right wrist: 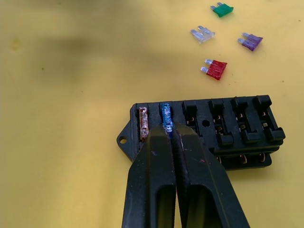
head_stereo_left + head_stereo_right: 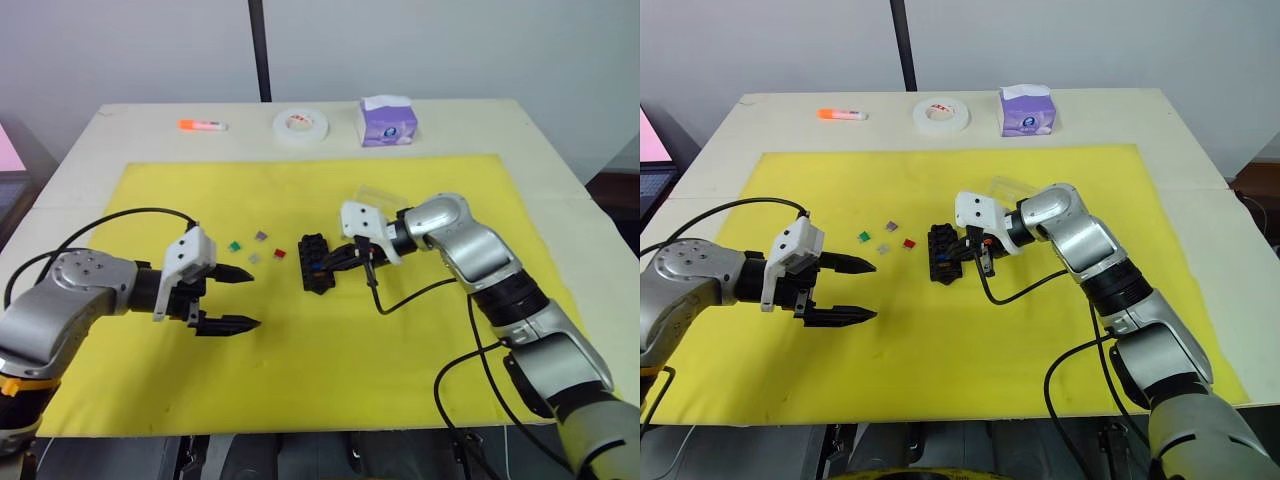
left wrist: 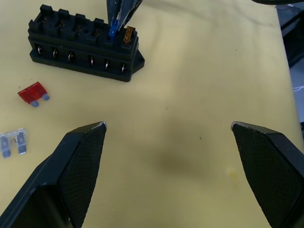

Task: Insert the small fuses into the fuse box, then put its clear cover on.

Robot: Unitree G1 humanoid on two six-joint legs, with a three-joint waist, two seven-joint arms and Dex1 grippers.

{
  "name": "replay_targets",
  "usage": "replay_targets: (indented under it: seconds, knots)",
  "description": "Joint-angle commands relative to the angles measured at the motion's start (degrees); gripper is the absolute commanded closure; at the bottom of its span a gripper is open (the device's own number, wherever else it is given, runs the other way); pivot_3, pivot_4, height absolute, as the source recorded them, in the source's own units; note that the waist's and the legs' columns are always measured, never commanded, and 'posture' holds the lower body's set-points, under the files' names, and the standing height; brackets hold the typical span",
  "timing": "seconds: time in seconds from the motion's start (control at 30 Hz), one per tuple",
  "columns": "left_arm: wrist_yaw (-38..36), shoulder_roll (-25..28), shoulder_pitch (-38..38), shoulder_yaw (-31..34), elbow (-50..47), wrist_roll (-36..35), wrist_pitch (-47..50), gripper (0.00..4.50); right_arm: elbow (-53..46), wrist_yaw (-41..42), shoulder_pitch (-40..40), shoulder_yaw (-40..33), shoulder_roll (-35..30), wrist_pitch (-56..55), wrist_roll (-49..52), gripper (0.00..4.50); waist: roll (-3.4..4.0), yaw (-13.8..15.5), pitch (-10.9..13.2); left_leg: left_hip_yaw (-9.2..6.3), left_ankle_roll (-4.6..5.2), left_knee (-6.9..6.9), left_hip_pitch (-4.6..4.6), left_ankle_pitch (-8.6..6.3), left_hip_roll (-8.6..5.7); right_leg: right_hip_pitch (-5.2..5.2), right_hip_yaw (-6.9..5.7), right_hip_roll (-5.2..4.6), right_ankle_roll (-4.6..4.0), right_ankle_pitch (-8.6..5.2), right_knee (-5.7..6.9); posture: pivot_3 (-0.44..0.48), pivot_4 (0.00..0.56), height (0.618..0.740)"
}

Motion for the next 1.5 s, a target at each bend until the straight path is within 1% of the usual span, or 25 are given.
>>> replay_targets:
  seconds: [0.03, 0.97, 1.03, 1.07, 1.1, 1.37, 1.5]
  knots:
    - [0.08, -0.06, -0.54, 0.29, -0.25, 0.31, -0.72, 0.07, -0.79, 0.06, -0.58, -0.04, 0.14, -0.57, -1.13, 4.5, 0.0, 0.0, 0.0, 0.0, 0.0, 0.0, 0.0, 0.0, 0.0, 0.0, 0.0, 0.0, 0.0, 0.0, 0.0, 0.0, 0.15, 0.74]
    - [0.05, -0.88, -1.04, 0.31, 0.82, 0.94, -1.0, 0.07, -3.18, 0.81, -0.08, -0.95, 0.02, 1.36, -0.55, 4.5, 0.0, 0.0, 0.0, 0.0, 0.0, 0.02, 0.02, 0.0, 0.0, 0.02, 0.0, 0.0, 0.0, 0.0, 0.02, 0.0, 0.15, 0.74]
    - [0.07, -0.92, -1.04, 0.33, 0.88, 0.93, -0.97, 0.0, -3.23, 0.7, -0.01, -1.05, 0.1, 1.46, -0.46, 4.0, 0.0, 0.01, 0.0, 0.0, 0.0, 0.02, 0.02, 0.0, 0.0, 0.02, 0.0, 0.0, 0.0, 0.0, 0.02, 0.0, 0.15, 0.74]
    - [0.08, -0.93, -1.05, 0.35, 0.93, 0.94, -0.97, 0.0, -3.28, 0.65, 0.02, -1.26, 0.18, 1.65, -0.23, 3.84, 0.0, 0.01, 0.0, 0.0, 0.0, 0.03, 0.02, 0.0, 0.0, 0.02, 0.0, 0.0, 0.0, 0.0, 0.02, 0.0, 0.15, 0.74]
    - [0.08, -0.93, -1.07, 0.35, 1.0, 0.96, -0.98, 0.0, -3.38, 0.7, 0.01, -1.51, 0.27, 1.93, 0.12, 3.46, 0.0, 0.0, 0.0, 0.0, 0.0, 0.03, 0.02, 0.0, 0.0, 0.02, 0.0, 0.0, 0.0, 0.0, 0.02, 0.0, 0.15, 0.74]
    - [0.02, -0.97, -1.14, 0.37, 1.48, 1.11, -1.12, 0.0, -3.97, 0.44, -0.45, -2.53, 0.07, 2.95, 1.13, 3.46, 0.0, 0.0, 0.0, 0.0, 0.0, 0.03, 0.02, 0.0, 0.0, 0.02, 0.0, 0.0, 0.0, 0.0, 0.03, 0.0, 0.15, 0.74]
    - [-0.19, -0.8, -1.22, 0.29, 2.08, 1.45, -1.45, 0.0, -3.63, 0.95, -1.51, -4.16, -0.42, 3.85, 2.65, 3.46, 0.0, 0.01, 0.0, 0.0, 0.0, 0.03, 0.02, 0.0, 0.0, 0.02, 0.0, 0.0, 0.0, 0.0, 0.03, 0.0, 0.15, 0.74]
